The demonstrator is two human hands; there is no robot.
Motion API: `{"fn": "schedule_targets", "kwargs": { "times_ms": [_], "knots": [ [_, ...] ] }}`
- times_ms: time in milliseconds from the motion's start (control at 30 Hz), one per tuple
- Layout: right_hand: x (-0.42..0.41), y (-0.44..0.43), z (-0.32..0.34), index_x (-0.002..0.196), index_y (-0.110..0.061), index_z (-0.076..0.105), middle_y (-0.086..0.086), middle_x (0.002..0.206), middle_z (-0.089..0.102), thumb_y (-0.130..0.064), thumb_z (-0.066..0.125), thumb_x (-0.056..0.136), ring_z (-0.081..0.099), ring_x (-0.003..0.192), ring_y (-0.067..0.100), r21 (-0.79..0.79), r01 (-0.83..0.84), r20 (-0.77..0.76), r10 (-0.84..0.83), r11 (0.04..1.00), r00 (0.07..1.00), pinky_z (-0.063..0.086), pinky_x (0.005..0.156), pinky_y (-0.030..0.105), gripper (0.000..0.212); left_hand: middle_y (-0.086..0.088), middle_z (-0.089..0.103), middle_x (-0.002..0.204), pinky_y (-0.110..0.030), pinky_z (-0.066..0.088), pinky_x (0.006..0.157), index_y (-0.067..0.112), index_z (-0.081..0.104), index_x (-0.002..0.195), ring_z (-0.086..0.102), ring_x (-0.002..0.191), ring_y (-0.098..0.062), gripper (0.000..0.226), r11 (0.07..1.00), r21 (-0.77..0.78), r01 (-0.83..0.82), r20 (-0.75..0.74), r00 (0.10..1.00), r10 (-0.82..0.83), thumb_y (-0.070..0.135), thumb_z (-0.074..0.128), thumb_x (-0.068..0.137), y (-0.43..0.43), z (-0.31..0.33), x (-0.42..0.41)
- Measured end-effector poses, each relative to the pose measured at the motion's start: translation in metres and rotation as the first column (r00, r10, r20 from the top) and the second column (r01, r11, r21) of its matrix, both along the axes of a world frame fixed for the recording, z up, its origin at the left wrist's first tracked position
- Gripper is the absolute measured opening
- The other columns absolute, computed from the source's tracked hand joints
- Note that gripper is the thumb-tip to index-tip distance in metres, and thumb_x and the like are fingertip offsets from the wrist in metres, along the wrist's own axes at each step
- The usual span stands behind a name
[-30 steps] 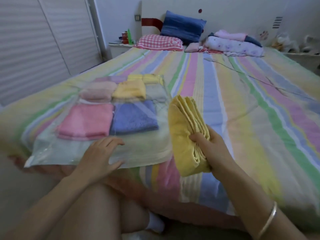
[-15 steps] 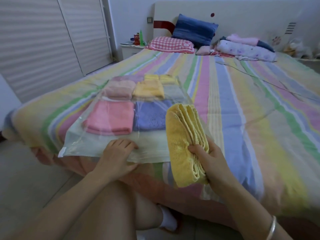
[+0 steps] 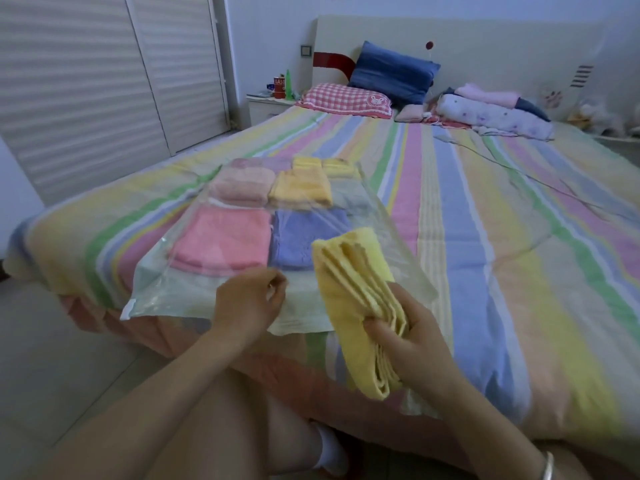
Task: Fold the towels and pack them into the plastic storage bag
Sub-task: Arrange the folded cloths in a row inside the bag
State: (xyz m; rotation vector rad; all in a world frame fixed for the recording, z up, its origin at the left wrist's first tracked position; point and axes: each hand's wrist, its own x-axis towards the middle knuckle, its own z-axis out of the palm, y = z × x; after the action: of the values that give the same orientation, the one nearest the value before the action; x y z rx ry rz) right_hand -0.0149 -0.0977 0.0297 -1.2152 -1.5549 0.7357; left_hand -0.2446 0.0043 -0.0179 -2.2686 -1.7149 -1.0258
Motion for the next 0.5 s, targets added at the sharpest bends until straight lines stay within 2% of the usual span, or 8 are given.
{"fn": "schedule_targets", "kwargs": {
  "times_ms": [67, 100, 200, 267, 333, 400, 433, 500],
  "knots": [
    [-0.007, -0.001, -0.003, 0.112, -0.047, 0.058, -0.015, 0.099, 0.061, -0.039, 0.055, 0.067, 0.061, 0.088, 0.001, 0.031, -0.072, 0.223, 0.063, 0.997, 0.973, 0.048, 0.078, 0.023, 0.046, 0.005, 0.070, 0.071, -0.026, 0.037, 0.056, 0.021, 0.072, 0.075, 0.061, 0.065, -0.013, 0.027, 0.989, -0.104, 0.102, 0.267, 0.961, -0.071, 0.042, 0.056, 0.081, 0.005, 0.024, -0.004],
    [-0.012, -0.001, -0.003, 0.119, -0.051, 0.053, -0.015, 0.104, 0.059, -0.042, 0.052, 0.067, 0.061, 0.091, 0.004, 0.029, -0.111, 0.372, 0.092, 0.993, 0.924, 0.049, 0.080, 0.027, 0.053, 0.007, 0.072, 0.072, -0.027, 0.043, 0.058, 0.021, 0.076, 0.079, 0.062, 0.066, -0.008, 0.023, 0.971, -0.170, 0.165, 0.409, 0.909, -0.083, 0.040, 0.065, 0.081, 0.007, 0.036, -0.006],
    [-0.029, 0.008, -0.006, 0.131, -0.054, 0.039, -0.015, 0.118, 0.053, -0.061, 0.034, 0.065, 0.061, 0.099, 0.012, 0.024, -0.097, 0.723, 0.049, 0.995, 0.689, 0.047, 0.079, 0.032, 0.066, 0.002, 0.073, 0.076, -0.039, 0.055, 0.072, 0.018, 0.078, 0.087, 0.062, 0.068, -0.006, 0.006, 0.930, -0.243, 0.276, 0.682, 0.730, -0.038, 0.021, 0.075, 0.082, 0.009, 0.065, -0.007],
    [-0.039, 0.017, -0.004, 0.131, -0.049, 0.042, -0.011, 0.115, 0.056, -0.062, 0.032, 0.067, 0.061, 0.099, 0.015, 0.033, 0.012, 0.727, -0.032, 0.999, 0.686, 0.044, 0.077, 0.032, 0.066, -0.004, 0.073, 0.076, -0.042, 0.055, 0.070, 0.021, 0.077, 0.084, 0.059, 0.070, -0.011, 0.005, 0.918, -0.236, 0.318, 0.776, 0.630, -0.019, 0.018, 0.075, 0.082, 0.005, 0.078, -0.005],
    [-0.049, 0.027, 0.009, 0.123, -0.039, 0.053, -0.006, 0.104, 0.061, -0.055, 0.041, 0.071, 0.061, 0.097, 0.019, 0.031, 0.102, 0.603, -0.100, 0.994, 0.792, 0.042, 0.074, 0.031, 0.056, -0.016, 0.072, 0.080, -0.044, 0.054, 0.068, 0.024, 0.078, 0.084, 0.059, 0.068, -0.026, 0.006, 0.908, -0.230, 0.352, 0.803, 0.595, -0.027, 0.020, 0.075, 0.082, 0.000, 0.088, -0.005],
    [-0.061, 0.043, 0.029, 0.109, -0.029, 0.059, -0.002, 0.097, 0.065, -0.048, 0.049, 0.078, 0.061, 0.095, 0.022, 0.016, 0.178, 0.511, -0.161, 0.984, 0.844, 0.040, 0.072, 0.031, 0.038, -0.019, 0.072, 0.083, -0.053, 0.056, 0.071, 0.023, 0.079, 0.086, 0.062, 0.071, -0.045, 0.006, 0.905, -0.205, 0.373, 0.820, 0.570, -0.049, 0.020, 0.075, 0.082, -0.005, 0.098, -0.005],
    [-0.068, 0.053, 0.038, 0.104, -0.027, 0.059, -0.001, 0.097, 0.066, -0.046, 0.051, 0.082, 0.060, 0.095, 0.024, -0.009, 0.200, 0.521, -0.166, 0.980, 0.837, 0.038, 0.070, 0.031, 0.030, -0.015, 0.074, 0.083, -0.052, 0.057, 0.070, 0.022, 0.079, 0.087, 0.064, 0.077, -0.045, 0.007, 0.910, -0.183, 0.371, 0.824, 0.562, -0.063, 0.019, 0.075, 0.082, -0.005, 0.102, -0.005],
    [-0.082, 0.083, 0.046, 0.109, -0.023, 0.056, 0.002, 0.107, 0.065, -0.042, 0.049, 0.089, 0.058, 0.102, 0.027, -0.082, 0.237, 0.579, -0.147, 0.968, 0.802, 0.038, 0.074, 0.031, 0.029, -0.001, 0.076, 0.084, -0.031, 0.056, 0.071, 0.020, 0.078, 0.087, 0.071, 0.078, -0.022, 0.009, 0.920, -0.133, 0.368, 0.837, 0.539, -0.095, 0.014, 0.075, 0.081, -0.002, 0.110, -0.004]
  ]
}}
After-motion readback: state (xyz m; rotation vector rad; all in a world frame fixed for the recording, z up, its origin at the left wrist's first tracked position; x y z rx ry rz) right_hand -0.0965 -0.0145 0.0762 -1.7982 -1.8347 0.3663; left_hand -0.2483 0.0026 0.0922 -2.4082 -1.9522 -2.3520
